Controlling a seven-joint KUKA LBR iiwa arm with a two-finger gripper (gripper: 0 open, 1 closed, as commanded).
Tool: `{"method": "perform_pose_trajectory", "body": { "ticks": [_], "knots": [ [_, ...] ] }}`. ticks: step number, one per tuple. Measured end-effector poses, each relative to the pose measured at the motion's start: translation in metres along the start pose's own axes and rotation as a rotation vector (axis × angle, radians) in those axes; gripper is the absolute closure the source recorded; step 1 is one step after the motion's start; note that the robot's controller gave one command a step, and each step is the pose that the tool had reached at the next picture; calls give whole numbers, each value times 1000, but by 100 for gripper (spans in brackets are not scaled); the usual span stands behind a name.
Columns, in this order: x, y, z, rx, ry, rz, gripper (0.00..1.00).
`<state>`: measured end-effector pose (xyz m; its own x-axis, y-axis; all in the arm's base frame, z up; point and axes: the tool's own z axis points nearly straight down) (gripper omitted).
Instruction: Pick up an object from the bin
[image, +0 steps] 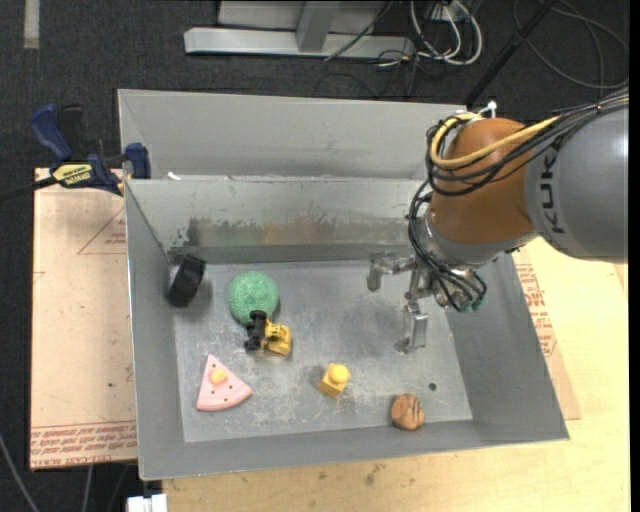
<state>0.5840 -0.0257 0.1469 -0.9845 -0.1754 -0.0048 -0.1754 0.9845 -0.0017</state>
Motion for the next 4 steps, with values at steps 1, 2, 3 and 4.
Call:
{"method": "perform_pose_trajectory", "body": {
  "ticks": [1,2,3,4],
  "knots": [
    [8,22,18,-4,5,242,0],
    [6,36,42,-1,1,138,0],
    [10,65,60,-3,4,-55,0],
    [17,81,65,-3,4,24,0]
  ]
}}
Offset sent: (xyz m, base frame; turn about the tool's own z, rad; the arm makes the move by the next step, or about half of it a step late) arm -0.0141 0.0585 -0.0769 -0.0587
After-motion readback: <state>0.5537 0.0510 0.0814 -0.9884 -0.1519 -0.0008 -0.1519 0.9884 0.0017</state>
